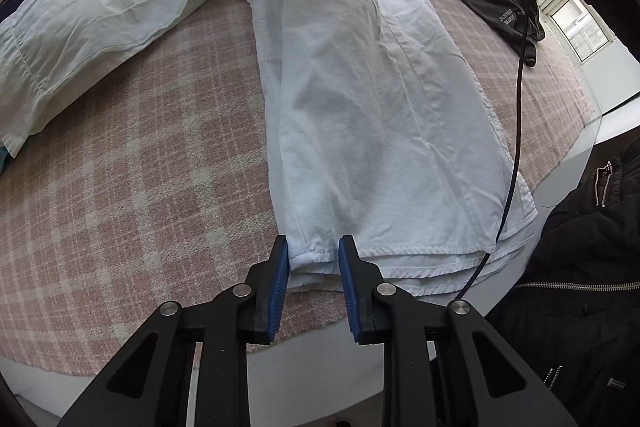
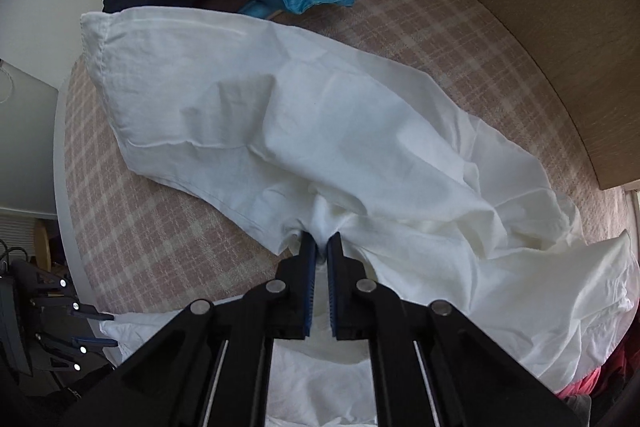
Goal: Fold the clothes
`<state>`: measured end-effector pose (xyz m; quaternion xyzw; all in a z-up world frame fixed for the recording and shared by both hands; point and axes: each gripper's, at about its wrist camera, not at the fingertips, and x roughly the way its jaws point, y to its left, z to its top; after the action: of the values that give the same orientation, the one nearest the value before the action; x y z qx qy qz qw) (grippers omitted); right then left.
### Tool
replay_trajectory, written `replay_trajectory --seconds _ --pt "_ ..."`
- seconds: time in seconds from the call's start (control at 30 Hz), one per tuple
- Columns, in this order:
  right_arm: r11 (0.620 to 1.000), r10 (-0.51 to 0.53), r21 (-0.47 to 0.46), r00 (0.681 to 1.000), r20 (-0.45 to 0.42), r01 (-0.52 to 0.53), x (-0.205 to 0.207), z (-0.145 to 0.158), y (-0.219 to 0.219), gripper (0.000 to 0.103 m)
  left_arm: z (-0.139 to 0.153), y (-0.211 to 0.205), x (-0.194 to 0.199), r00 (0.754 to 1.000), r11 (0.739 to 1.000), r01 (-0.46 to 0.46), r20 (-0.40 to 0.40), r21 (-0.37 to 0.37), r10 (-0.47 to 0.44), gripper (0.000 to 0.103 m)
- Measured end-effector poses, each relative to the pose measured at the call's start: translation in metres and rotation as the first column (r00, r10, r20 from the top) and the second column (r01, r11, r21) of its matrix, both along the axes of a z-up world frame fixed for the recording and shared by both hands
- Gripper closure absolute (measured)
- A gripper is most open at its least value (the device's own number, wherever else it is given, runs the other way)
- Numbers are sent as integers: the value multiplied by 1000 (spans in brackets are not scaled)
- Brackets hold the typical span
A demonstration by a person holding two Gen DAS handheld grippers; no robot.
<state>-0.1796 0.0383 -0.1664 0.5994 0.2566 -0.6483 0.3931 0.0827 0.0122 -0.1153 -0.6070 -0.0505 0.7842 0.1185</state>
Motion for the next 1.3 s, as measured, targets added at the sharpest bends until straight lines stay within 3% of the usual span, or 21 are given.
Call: replay_trajectory --seconds 0.07,0.13,0.2,0.37,0.5,0.53,0.6,0.67,0.73,0.9,1.0,1.03,1.07,1.13,1.3 --pt "999 -36 -31 999 14 36 -7 6 1 97 1 0 -1 1000 1000 -2 -7 6 2 73" --pt "995 -73 -63 997 22 74 -14 11 2 98 1 1 -4 1000 1000 3 -13 14 -2 76" --pt "984 -132 -116 991 17 133 -25 20 6 98 -1 4 -3 1000 1000 9 -12 3 -9 91" --pt "937 -259 -223 964 69 268 -57 31 11 100 -4 8 1 1000 1000 15 -4 3 -15 94" --pt "934 -264 -235 963 56 270 -63 19 5 99 -6 11 4 1000 1000 20 2 3 -20 94" --pt "949 -220 -216 973 64 228 -56 19 3 99 -7 12 5 1000 1000 21 4 3 -21 94" --pt "991 -95 -95 995 -11 94 -34 16 -1 95 -8 13 6 1000 1000 23 7 3 -23 94" --pt "1000 28 1 994 -107 -28 -2 18 4 67 -9 14 6 1000 1000 27 8 3 -27 93" --pt "990 132 75 975 -176 -121 25 19 12 59 -10 15 5 1000 1000 30 9 2 -30 93" --pt "975 135 200 972 -190 -96 26 -7 23 59 -13 18 3 999 999 39 11 2 -39 93" --pt "984 88 170 981 -175 -57 16 -17 22 59 -14 19 2 999 999 44 12 2 -44 92" --pt "988 65 150 984 -164 -41 12 -20 21 59 -15 20 1 999 999 46 12 1 -46 92" --pt "992 47 125 991 -122 -32 10 -26 20 69 -15 20 1 999 999 48 12 1 -48 92" --pt "992 1 122 997 -83 9 4 -32 20 100 -16 21 0 999 999 52 13 1 -52 93" --pt "988 -141 -66 990 8 141 -23 1 41 100 -15 27 7 998 998 62 10 6 -62 93"
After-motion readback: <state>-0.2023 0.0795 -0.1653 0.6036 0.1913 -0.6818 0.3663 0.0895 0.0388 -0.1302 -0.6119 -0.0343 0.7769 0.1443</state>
